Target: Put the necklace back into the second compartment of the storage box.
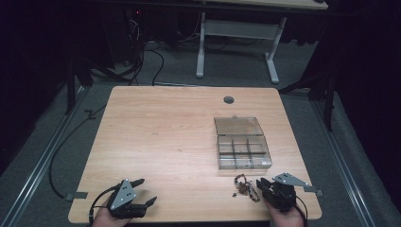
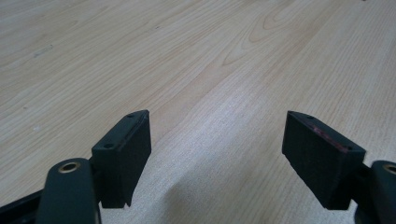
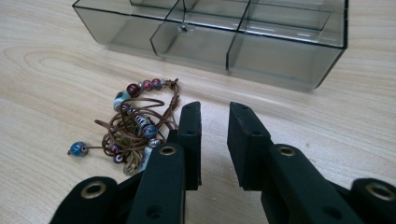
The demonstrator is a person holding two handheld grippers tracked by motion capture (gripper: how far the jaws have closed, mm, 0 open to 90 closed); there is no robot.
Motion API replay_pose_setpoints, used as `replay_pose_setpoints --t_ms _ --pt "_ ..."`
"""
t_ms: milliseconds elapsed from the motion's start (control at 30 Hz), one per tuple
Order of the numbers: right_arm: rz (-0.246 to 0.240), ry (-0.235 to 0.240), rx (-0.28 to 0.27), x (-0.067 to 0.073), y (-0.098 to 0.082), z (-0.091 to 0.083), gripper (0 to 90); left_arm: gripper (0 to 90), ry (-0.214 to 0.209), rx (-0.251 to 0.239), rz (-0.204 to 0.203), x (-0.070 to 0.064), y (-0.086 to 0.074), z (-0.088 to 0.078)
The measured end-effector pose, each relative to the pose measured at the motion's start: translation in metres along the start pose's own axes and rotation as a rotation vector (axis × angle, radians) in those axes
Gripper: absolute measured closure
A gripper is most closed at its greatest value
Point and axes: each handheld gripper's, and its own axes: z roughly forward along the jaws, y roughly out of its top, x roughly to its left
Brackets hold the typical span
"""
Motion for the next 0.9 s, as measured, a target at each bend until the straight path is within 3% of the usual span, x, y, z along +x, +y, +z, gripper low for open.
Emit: replay_pose_setpoints --t_ms 500,733,900 --pt "-0.014 -0.054 0.228 -0.002 0.023 0.004 72.5 24.7 -0.014 -0.006 0.02 -0.001 0.0 0.0" --pt "-0.028 -0.055 0.339 0.002 0.035 0.006 69.6 24.7 -0.015 -0.008 0.024 -0.002 0.0 0.0" --pt "-0.029 -0.041 0.379 0.001 0.041 0.005 69.5 24.7 -0.017 -0.005 0.027 -0.002 0.0 -0.001"
